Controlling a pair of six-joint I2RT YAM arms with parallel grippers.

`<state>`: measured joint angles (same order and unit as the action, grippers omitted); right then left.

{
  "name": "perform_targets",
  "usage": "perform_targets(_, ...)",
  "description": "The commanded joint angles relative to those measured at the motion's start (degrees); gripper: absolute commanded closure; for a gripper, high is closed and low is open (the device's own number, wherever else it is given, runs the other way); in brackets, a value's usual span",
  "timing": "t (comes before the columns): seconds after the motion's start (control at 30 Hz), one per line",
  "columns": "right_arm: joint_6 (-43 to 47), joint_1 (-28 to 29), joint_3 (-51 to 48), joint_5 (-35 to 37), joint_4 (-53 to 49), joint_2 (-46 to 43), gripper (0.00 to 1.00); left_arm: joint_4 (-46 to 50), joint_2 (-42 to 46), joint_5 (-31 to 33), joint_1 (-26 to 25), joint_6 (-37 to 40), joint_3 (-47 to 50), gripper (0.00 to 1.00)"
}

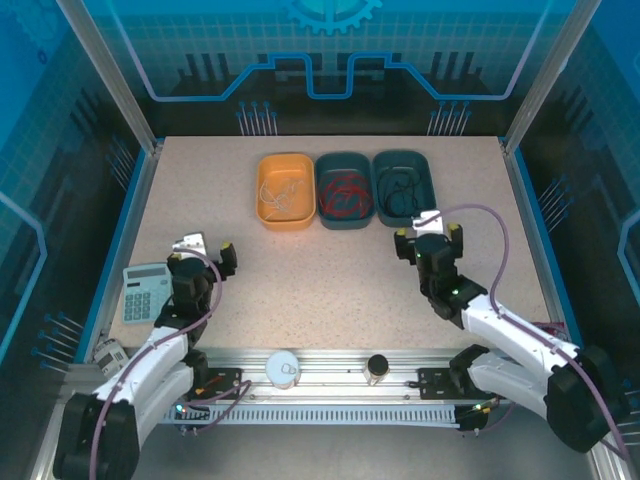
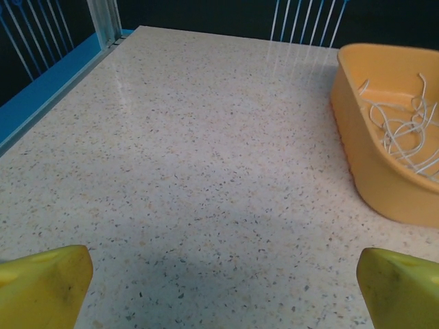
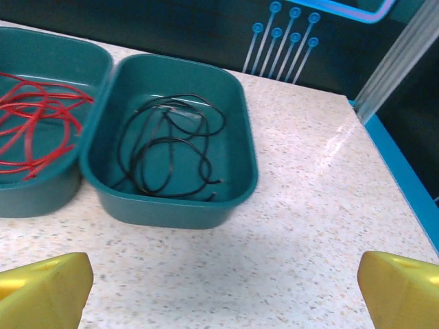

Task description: Untangle the cables

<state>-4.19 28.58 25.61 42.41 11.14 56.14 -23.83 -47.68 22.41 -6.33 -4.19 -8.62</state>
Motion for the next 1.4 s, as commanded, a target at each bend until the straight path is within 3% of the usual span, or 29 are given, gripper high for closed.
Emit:
perform_targets(0.0,2.4,-4.8,-2.6,-2.3,9.9,-1.6,0.0,-16.3,-5.8,-5.8,2.1,5.1,0.9,0.01)
perform_targets(0.3,4.0,-14.6,-9.5,-11.3,23.4,6.3,0.0,-34.1,-25.1,-13.0,5.5,6.0,-1.9,0.01)
perform_targets(0.37,3.8,-15.4,-10.3,-12.7,26.5,8.2,0.0,-30.8,-25.4,-16.5,6.6,4.4,-3.6,0.01)
perform_targets(0.47,4.0,-16.2,-10.4,-14.6,29.9,11.5,0.0,-33.5,-28.4,-22.2,8.3,2.9,-3.8,0.01)
perform_targets(0.57,4.7,-16.5,-10.3,-16.3,34.5,14.8,0.0,-49.1,-40.1,-25.0,8.7,2.8,-2.4,0.01)
perform_targets(0.63,4.7,-17.0,-10.3,-17.6,37.8,16.8,0.0,-53.3,-44.3,-25.9,8.9,3.0,-3.1,0.01)
perform_targets(0.8,6.1,-18.0,-9.7,-20.4,43.6,21.5,0.0,-36.6,-41.2,-30.3,10.0,3.3,-9.5,0.01)
perform_targets(0.87,6.2,-18.7,-9.9,-21.7,46.7,24.2,0.0,-29.8,-41.1,-28.7,9.3,3.8,-12.9,0.01)
perform_targets(1.03,5.5,-20.7,-9.8,-24.2,57.2,34.1,0.0,-30.2,-41.2,-27.1,9.0,3.7,-12.8,0.01)
perform_targets(1.13,2.9,-22.9,-6.6,-27.1,47.7,32.4,0.0,-30.2,-41.3,-27.1,9.0,3.7,-12.9,0.01)
perform_targets(1.2,2.2,-25.1,-4.0,-33.6,40.9,31.6,0.0,-30.1,-41.3,-27.1,9.0,3.7,-12.9,0.01)
perform_targets(1.27,4.2,-25.9,-2.8,-40.9,39.9,32.1,0.0,-30.2,-41.3,-27.1,8.9,3.7,-12.8,0.01)
perform_targets(1.37,4.3,-26.2,-2.8,-41.9,39.9,32.1,0.0,-30.1,-41.3,-27.1,8.9,3.7,-12.8,0.01)
